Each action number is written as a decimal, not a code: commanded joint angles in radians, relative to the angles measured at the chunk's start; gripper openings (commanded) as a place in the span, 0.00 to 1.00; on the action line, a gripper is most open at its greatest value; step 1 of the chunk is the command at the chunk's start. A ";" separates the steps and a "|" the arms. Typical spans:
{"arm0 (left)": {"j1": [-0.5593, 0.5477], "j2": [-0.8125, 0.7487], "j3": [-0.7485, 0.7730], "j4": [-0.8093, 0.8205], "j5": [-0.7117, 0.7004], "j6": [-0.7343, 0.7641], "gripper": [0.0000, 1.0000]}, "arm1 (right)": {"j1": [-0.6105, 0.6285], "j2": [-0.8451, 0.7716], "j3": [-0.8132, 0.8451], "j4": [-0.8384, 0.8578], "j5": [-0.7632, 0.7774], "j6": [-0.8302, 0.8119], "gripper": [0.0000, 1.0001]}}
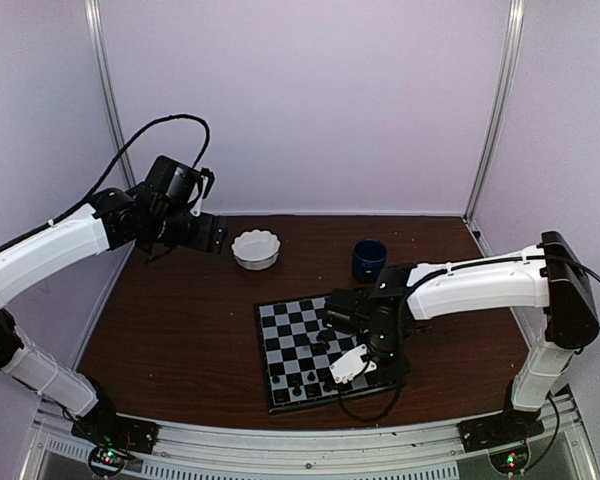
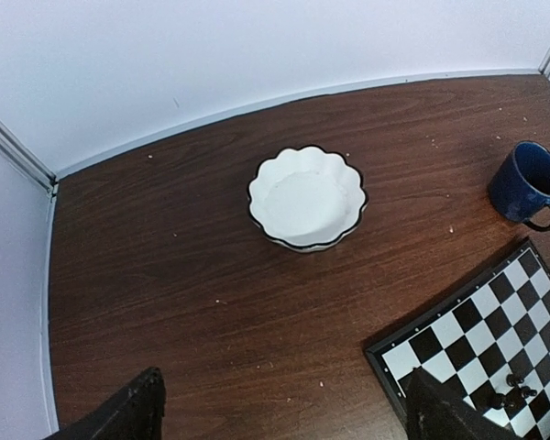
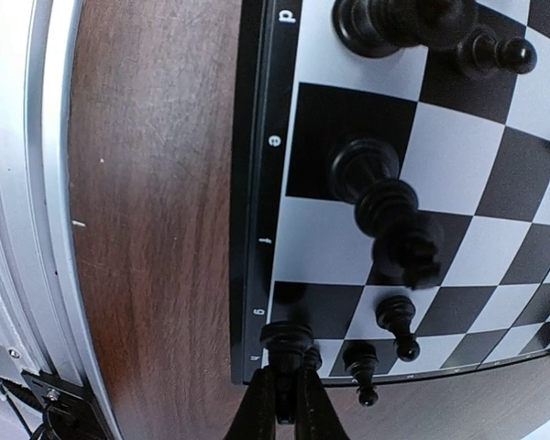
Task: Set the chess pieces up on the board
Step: Place the knight at b8, then pick up the pawn from the chessboard, then place the pawn at c7, then pick up the pawn from the chessboard.
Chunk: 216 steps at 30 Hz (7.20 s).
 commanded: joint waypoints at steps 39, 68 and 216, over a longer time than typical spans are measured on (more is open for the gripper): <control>-0.001 0.022 -0.011 0.031 0.058 0.011 0.85 | 0.007 -0.028 0.030 -0.009 0.038 0.016 0.22; -0.144 0.338 0.122 -0.131 0.662 0.349 0.49 | -0.392 -0.268 -0.058 0.320 -0.474 0.107 0.35; 0.201 0.183 0.008 0.011 0.727 0.093 0.56 | -0.227 0.281 0.331 0.322 -0.285 0.189 0.17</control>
